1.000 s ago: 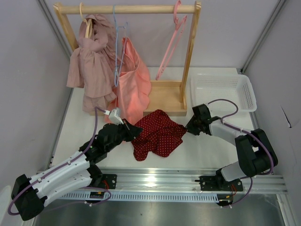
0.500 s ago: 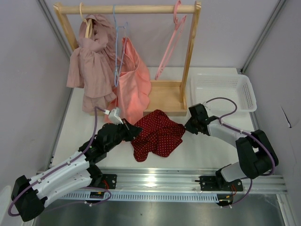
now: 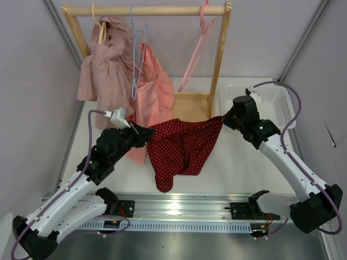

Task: Place the skirt on the hanger

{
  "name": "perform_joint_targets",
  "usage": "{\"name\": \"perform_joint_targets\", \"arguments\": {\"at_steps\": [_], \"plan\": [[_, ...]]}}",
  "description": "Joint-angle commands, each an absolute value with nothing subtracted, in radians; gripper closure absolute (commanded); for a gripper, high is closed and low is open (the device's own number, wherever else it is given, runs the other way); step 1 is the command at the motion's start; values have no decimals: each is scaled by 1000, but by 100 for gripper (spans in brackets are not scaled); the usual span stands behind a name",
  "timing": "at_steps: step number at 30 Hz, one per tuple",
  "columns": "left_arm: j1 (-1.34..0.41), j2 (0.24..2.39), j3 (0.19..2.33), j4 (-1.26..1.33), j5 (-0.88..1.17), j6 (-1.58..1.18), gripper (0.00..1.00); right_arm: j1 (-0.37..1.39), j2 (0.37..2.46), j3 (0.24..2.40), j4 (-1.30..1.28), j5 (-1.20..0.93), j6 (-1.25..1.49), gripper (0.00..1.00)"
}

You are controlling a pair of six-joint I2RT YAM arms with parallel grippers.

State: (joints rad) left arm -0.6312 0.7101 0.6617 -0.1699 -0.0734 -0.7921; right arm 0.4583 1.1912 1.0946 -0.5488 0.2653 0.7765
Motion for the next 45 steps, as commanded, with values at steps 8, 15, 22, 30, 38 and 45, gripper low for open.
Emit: {"name": "perform_joint_targets", "arguments": {"at_steps": [8, 15, 22, 30, 38, 45], "plan": [[-448, 824, 937, -215, 77, -700, 100, 344, 1198, 1537, -709, 307, 500, 100], [-423, 845, 1054, -247, 86, -643, 100, 316, 1206, 1679, -736, 279, 439, 100], [-419, 796, 1089, -324, 172, -633, 100, 318, 1111, 1698, -782, 236, 397, 100], [-419, 670, 1058, -458, 287, -679, 100, 359, 959, 1713, -853, 196, 364, 100], [-419, 583, 1081, -613, 328, -753, 100, 364, 951, 1815, -1012, 84, 376, 100], [-419, 669, 1048, -574, 308, -775, 100, 362, 1046, 1709, -988, 89, 342, 100]]}}
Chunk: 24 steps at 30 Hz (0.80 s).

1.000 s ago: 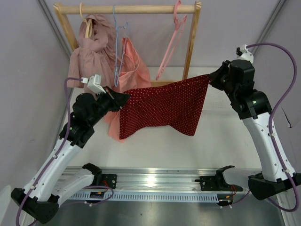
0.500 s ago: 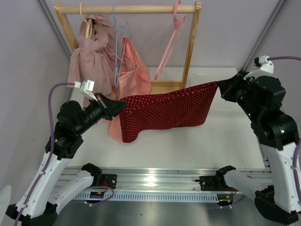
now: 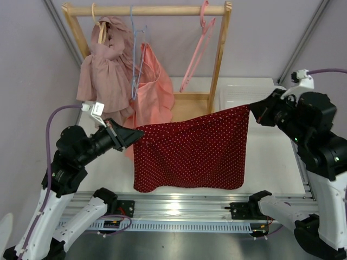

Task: Place the skirt on the hanger

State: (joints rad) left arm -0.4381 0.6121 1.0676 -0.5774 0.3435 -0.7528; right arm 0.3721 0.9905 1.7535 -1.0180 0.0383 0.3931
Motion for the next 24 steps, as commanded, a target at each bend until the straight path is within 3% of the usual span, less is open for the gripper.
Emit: {"name": "perform_joint_targets", "arguments": {"at_steps": [1, 8, 12, 24], "plan": [[-419, 704, 1017, -546, 314, -787, 100, 362, 1072, 1653, -953, 86, 331, 100], [-387, 949, 890, -263, 366, -781, 100, 278, 1216, 1418, -735, 12, 314, 100], [-333, 1080, 867, -106, 445, -788, 100, 230, 1298, 1387, -643, 12, 316, 100], [-219, 1223, 818, 44, 643, -792, 100, 209, 1293, 1287, -673, 43, 400, 100]]}}
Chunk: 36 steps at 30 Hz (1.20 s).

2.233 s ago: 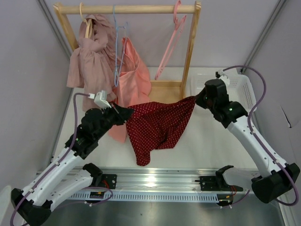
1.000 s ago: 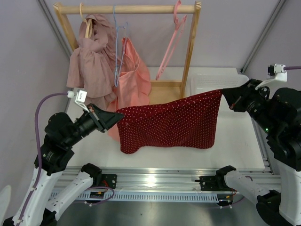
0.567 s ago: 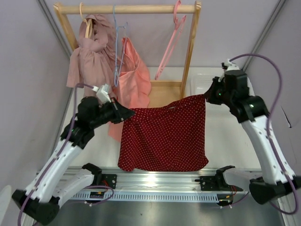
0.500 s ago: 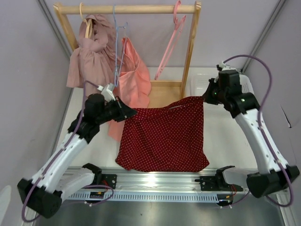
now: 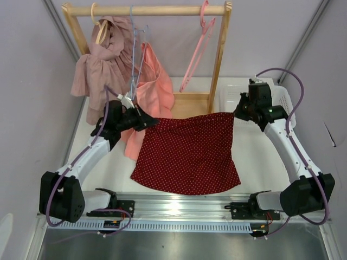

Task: Place the skirt on the hanger

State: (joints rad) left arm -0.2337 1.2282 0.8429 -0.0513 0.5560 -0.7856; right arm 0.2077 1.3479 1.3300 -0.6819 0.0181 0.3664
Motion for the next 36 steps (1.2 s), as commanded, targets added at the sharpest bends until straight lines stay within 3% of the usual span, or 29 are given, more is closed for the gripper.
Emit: {"name": "perform_joint_targets", "arguments": {"at_steps": [1, 12, 15, 18, 20, 22, 24, 25, 28, 29, 32, 36], "plan": [[-219, 1212, 780, 44, 656, -787, 100, 215, 1251, 1231, -676, 44, 425, 100], [-219, 1094, 537, -87, 739, -695, 96, 491, 1000, 896, -755, 224, 693, 100], [-219, 1081, 508, -143, 741, -669, 88, 495, 964, 815, -759, 239, 733, 100], [-219, 1097, 460, -138, 758, -681, 87, 495, 951, 763, -755, 241, 752, 100], [-219, 1107, 442, -141, 747, -680, 77, 495, 953, 749, -759, 255, 759, 100], [-219, 1112, 423, -140, 727, -684, 82, 494, 950, 726, -761, 270, 769, 100], [-219, 1106, 417, -140, 718, -690, 78, 492, 945, 712, -758, 276, 772, 100], [-219, 1100, 413, -140, 716, -693, 68, 494, 940, 700, -755, 269, 779, 96], [-219, 1083, 423, -161, 715, -687, 61, 495, 911, 677, -735, 250, 788, 79], [-219, 1066, 429, -170, 713, -684, 59, 495, 902, 667, -729, 241, 790, 66], [-219, 1025, 457, -218, 712, -654, 48, 497, 870, 676, -739, 229, 792, 47], [-219, 996, 485, -297, 759, -588, 42, 500, 844, 693, -761, 221, 793, 40]]}}
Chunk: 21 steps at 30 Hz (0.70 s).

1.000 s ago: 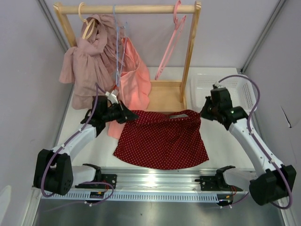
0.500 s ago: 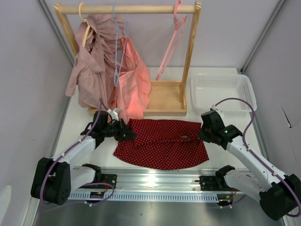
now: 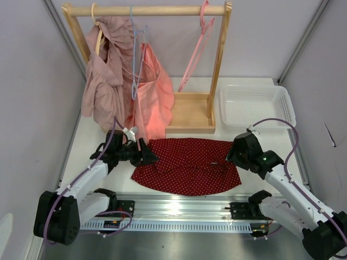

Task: Place the skirt on the hanger

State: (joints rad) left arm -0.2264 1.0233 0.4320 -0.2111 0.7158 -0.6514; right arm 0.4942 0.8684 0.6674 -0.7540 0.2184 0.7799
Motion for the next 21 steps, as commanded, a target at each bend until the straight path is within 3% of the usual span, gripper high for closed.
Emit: {"name": "perform_joint_targets", "arguments": {"at_steps": [1, 21], "plan": [[-221, 985, 492, -311, 761, -574, 40, 500, 841, 699, -767, 224, 795, 40], [-221, 788, 629, -520, 772, -502, 31, 505, 896, 830, -710, 190, 749, 37]]}}
